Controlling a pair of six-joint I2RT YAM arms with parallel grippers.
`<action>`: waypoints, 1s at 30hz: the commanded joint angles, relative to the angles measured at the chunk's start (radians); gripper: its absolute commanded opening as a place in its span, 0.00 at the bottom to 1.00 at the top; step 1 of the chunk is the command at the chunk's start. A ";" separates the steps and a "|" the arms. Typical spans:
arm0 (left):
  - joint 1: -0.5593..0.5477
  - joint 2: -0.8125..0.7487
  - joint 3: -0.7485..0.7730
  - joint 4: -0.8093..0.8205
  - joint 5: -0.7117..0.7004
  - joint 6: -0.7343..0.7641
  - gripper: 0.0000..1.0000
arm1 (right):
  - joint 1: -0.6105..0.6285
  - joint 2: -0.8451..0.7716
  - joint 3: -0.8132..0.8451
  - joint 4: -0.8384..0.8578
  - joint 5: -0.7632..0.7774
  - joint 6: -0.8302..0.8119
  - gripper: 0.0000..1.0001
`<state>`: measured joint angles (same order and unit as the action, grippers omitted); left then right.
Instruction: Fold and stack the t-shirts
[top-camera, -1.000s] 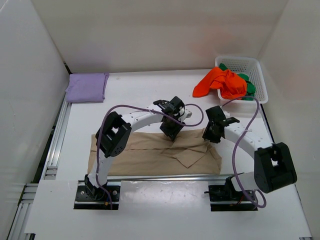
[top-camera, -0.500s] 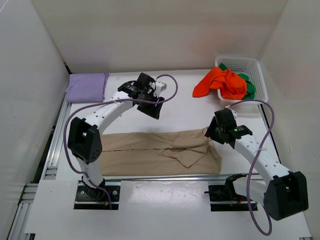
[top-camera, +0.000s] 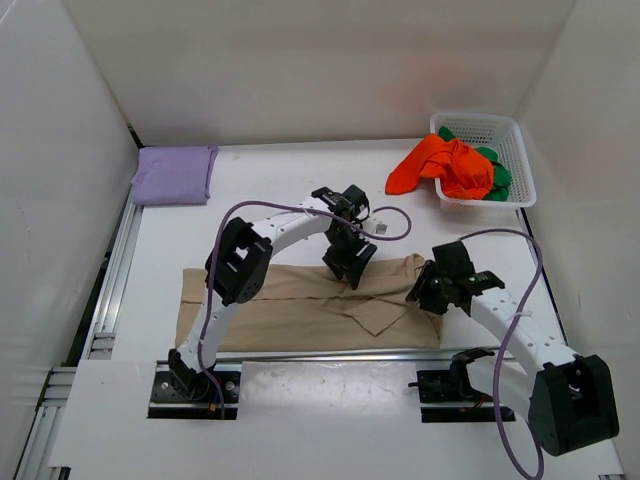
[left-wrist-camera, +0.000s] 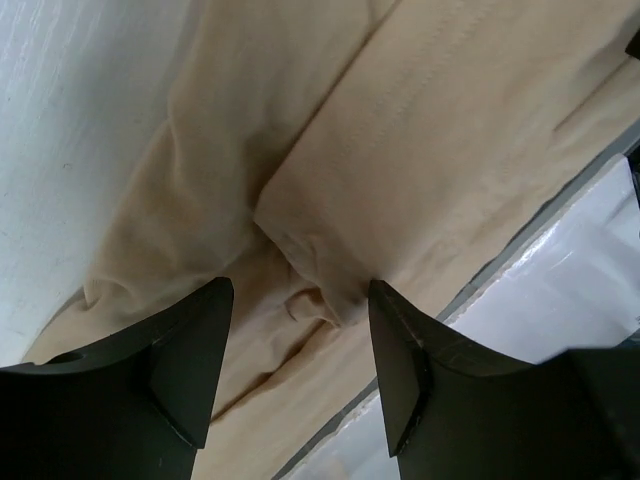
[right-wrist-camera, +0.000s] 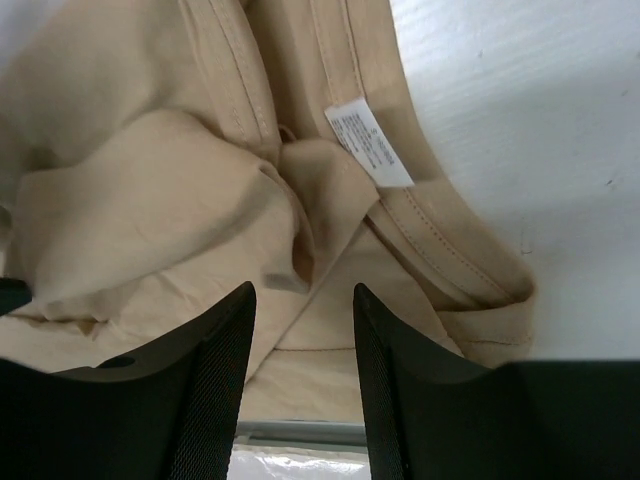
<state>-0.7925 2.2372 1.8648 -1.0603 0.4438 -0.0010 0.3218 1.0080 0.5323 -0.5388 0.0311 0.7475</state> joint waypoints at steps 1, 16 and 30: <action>0.010 -0.044 0.028 -0.021 0.053 0.001 0.68 | -0.003 -0.012 -0.035 0.056 -0.063 0.023 0.49; -0.008 0.058 0.088 -0.040 0.136 0.001 0.55 | -0.003 0.061 -0.008 0.092 -0.082 0.009 0.41; -0.008 0.058 0.116 -0.040 0.104 0.001 0.11 | -0.003 0.101 0.011 0.091 -0.028 0.009 0.15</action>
<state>-0.7959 2.3417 1.9461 -1.0996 0.5419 -0.0074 0.3218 1.1023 0.5022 -0.4656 -0.0185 0.7563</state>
